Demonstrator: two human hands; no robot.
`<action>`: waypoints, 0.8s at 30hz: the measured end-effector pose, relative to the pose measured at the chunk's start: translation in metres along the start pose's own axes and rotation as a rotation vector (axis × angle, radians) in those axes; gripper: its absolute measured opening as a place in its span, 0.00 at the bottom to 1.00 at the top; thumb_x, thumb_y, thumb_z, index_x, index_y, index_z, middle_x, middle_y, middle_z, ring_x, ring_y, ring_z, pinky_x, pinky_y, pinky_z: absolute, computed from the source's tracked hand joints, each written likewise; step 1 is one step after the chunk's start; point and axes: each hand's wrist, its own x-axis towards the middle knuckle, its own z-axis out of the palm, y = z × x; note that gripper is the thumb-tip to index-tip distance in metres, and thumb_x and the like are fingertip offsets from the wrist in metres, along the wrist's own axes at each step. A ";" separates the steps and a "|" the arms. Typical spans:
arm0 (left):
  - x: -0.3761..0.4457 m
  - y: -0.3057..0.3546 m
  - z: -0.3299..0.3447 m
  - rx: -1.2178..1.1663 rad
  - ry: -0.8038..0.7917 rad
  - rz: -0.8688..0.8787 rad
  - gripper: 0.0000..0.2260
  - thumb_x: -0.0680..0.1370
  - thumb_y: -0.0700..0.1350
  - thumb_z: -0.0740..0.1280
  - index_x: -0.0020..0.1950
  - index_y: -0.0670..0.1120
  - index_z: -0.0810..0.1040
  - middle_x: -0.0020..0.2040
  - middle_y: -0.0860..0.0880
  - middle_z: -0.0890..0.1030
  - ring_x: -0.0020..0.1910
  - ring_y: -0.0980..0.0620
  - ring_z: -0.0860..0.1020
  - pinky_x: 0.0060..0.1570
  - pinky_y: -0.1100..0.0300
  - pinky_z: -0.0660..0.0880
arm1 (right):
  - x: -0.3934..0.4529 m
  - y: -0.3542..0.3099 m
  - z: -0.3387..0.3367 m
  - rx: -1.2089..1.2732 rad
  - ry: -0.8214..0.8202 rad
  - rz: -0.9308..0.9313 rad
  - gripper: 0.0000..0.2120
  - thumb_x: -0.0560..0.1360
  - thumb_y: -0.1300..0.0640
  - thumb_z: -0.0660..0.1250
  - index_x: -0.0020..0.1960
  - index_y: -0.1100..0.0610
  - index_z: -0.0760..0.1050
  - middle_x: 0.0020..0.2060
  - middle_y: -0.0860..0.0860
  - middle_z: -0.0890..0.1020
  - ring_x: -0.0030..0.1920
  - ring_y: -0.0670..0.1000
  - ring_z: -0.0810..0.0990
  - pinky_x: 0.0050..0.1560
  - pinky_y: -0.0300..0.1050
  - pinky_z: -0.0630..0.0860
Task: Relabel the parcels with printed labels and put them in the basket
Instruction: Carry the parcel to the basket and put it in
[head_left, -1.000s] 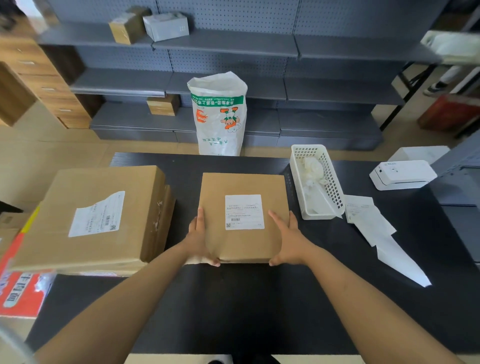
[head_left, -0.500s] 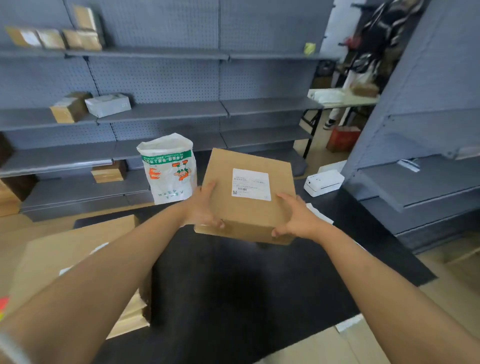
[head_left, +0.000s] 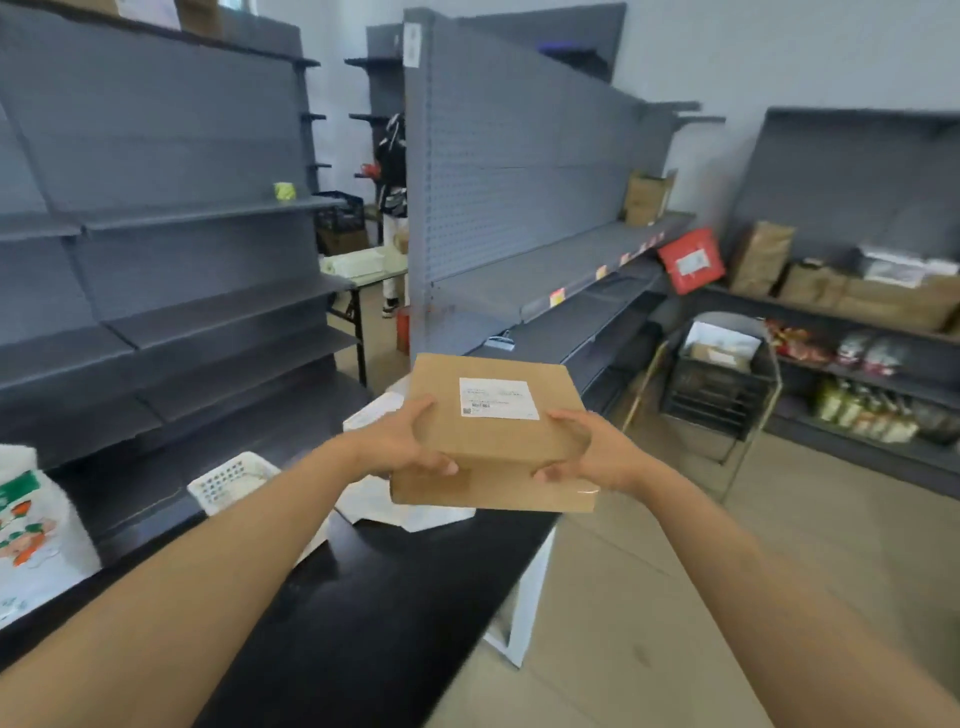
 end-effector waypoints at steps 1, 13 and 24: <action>0.016 0.022 0.013 -0.012 -0.020 0.029 0.49 0.66 0.56 0.78 0.77 0.57 0.49 0.73 0.52 0.60 0.69 0.46 0.65 0.66 0.47 0.68 | -0.005 0.013 -0.024 0.001 0.045 0.027 0.44 0.59 0.50 0.82 0.71 0.44 0.67 0.66 0.47 0.65 0.67 0.49 0.66 0.69 0.43 0.60; 0.167 0.271 0.165 -0.066 -0.243 0.368 0.53 0.61 0.56 0.80 0.78 0.55 0.53 0.74 0.52 0.62 0.63 0.56 0.65 0.62 0.61 0.64 | -0.061 0.160 -0.256 0.028 0.412 0.284 0.45 0.58 0.45 0.82 0.70 0.42 0.65 0.72 0.49 0.62 0.70 0.54 0.64 0.70 0.54 0.62; 0.341 0.358 0.229 -0.045 -0.344 0.427 0.54 0.59 0.60 0.80 0.78 0.56 0.53 0.73 0.53 0.64 0.60 0.57 0.66 0.58 0.62 0.66 | 0.034 0.275 -0.354 0.069 0.460 0.384 0.44 0.59 0.44 0.81 0.70 0.41 0.64 0.70 0.48 0.64 0.69 0.54 0.64 0.67 0.53 0.64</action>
